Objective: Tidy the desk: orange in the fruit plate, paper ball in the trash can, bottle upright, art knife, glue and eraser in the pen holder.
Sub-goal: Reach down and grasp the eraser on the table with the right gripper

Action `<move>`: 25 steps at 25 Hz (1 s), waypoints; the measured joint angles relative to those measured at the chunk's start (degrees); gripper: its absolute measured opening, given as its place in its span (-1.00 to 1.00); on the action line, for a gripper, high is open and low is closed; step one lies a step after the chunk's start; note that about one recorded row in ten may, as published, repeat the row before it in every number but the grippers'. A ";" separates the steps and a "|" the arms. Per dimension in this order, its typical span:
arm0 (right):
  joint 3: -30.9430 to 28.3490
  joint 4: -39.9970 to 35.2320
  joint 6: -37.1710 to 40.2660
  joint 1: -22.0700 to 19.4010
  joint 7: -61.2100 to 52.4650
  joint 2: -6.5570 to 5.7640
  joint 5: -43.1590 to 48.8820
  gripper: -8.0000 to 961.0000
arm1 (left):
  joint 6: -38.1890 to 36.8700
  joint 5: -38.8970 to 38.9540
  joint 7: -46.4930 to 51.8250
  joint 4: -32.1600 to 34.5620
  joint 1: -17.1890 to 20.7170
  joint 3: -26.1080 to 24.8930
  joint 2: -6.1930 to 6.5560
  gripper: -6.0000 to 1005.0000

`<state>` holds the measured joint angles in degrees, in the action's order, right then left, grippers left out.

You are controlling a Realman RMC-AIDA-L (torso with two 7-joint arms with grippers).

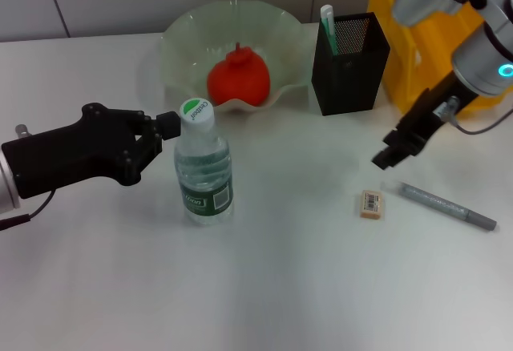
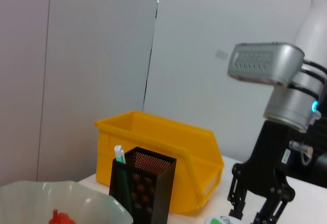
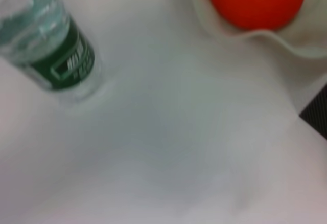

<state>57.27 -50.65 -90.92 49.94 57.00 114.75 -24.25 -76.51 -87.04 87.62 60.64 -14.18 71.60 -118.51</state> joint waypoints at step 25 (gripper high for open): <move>7.69 -0.65 0.05 2.10 5.73 1.20 1.89 0.24 | 0.49 2.97 0.00 -1.34 0.58 -0.15 -0.11 -0.91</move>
<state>64.96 -51.30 -90.87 52.04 62.73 115.96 -22.37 -76.02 -84.07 87.63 59.30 -13.60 71.45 -118.62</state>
